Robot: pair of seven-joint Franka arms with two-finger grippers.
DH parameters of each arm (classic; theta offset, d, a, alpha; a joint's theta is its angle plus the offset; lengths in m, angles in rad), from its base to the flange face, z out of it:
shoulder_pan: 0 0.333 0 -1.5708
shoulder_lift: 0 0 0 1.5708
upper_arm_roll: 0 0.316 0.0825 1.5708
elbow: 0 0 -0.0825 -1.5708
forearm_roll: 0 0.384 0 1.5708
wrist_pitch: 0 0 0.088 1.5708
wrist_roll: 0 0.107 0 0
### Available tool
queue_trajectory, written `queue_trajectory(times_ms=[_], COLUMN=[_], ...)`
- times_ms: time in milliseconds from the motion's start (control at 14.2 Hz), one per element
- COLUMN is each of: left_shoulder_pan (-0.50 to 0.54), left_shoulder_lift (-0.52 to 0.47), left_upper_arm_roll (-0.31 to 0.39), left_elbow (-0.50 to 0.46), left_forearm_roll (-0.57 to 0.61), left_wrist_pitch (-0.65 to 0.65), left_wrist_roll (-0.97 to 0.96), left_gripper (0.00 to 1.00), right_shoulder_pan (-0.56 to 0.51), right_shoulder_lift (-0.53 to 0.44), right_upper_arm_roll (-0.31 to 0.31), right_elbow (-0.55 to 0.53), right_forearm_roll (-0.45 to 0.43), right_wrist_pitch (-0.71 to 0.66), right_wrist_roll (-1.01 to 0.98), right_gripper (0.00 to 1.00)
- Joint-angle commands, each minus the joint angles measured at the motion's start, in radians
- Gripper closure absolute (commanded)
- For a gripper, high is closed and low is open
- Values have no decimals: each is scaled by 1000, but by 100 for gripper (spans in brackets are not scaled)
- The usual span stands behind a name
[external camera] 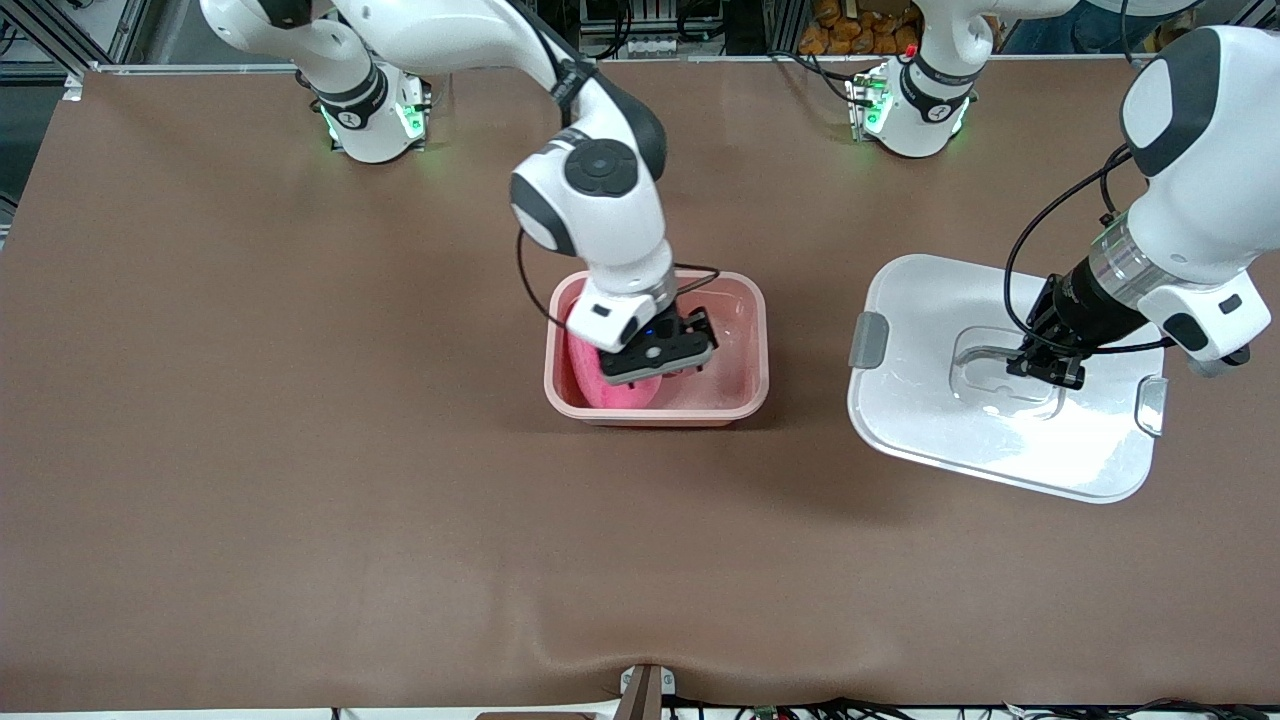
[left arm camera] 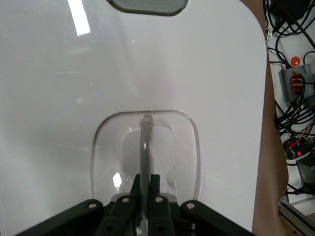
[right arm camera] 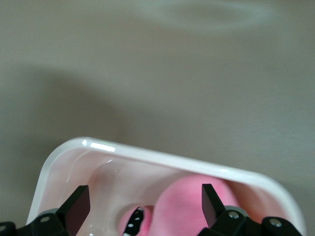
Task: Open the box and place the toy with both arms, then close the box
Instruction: 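Lower the toy into the box and open the right gripper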
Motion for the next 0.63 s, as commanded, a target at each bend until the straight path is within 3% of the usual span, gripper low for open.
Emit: queue_trajectory(times_ms=[0,281,562], left_shoulder_pan=[-10,-11,-15], left_shoulder_lift=[-37,-28,-20], left_upper_arm_roll=[-13,-73,-128], left_elbow=[-24,-16,-14], left_forearm_roll=[-29,-43,-41], left_wrist_pitch=[-7,4,42], left_wrist_roll=[-2,-69,-163], left_gripper=[100,100,100], right_shoulder_pan=[-76,-190,-290], right_shoulder_lift=[-94,-205,-249], right_upper_arm_roll=[18,21,23], right_elbow=[-62,-169,-183], right_forearm_roll=[1,4,7], right_wrist_pitch=[-84,-124,-228], right_wrist_roll=[2,-172,-330], right_gripper=[0,0,0])
